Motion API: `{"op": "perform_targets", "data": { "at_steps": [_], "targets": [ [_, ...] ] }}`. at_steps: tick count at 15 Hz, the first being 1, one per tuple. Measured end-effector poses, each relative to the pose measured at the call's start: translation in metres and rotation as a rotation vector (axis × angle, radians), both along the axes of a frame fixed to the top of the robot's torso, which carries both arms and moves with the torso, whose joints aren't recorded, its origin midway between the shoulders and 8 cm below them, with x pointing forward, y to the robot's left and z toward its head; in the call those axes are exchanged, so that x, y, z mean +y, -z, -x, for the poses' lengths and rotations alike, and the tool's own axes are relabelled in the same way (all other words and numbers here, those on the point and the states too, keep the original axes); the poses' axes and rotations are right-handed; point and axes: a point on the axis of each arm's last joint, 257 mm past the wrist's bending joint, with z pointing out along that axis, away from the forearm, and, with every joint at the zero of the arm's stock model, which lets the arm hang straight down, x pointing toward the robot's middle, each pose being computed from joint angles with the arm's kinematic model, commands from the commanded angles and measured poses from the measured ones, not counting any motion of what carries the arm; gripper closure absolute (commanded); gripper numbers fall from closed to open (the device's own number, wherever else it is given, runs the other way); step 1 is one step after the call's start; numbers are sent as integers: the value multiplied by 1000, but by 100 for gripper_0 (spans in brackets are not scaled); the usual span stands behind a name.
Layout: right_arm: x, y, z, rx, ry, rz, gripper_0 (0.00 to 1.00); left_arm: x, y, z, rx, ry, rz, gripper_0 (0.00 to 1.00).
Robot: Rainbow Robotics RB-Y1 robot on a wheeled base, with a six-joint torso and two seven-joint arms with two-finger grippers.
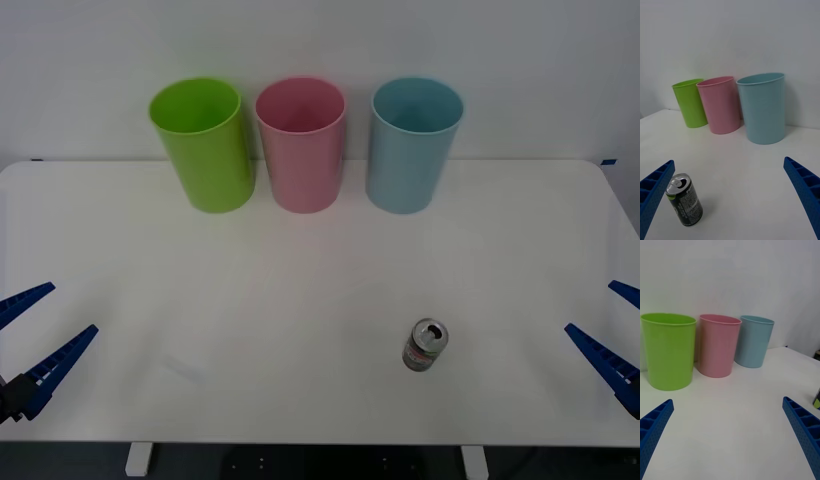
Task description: Grasp the object on the table and drop it into the matching bin: aluminum can to the light blue bin, PET bottle to the pink bin.
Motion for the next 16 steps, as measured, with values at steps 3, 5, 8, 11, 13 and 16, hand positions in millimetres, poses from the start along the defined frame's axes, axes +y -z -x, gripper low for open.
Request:
{"op": "perform_targets", "data": {
  "at_steps": [3,5,8,11,13,16],
  "targets": [
    [-1,5,2,10,8,-10,0,0,0,0,0,0,0,0],
    [-1,13,6,31,20,-30,0,0,0,0,0,0,0,0],
    [0,16,9,42,10,-19,0,0,0,0,0,0,0,0],
    [1,20,15,49,-7,9,0,0,0,0,0,0,0,0],
    [3,25,22,50,-29,38,0,0,0,0,0,0,0,0],
    [6,34,33,46,-60,95,0,0,0,0,0,0,0,0]
  ]
}}
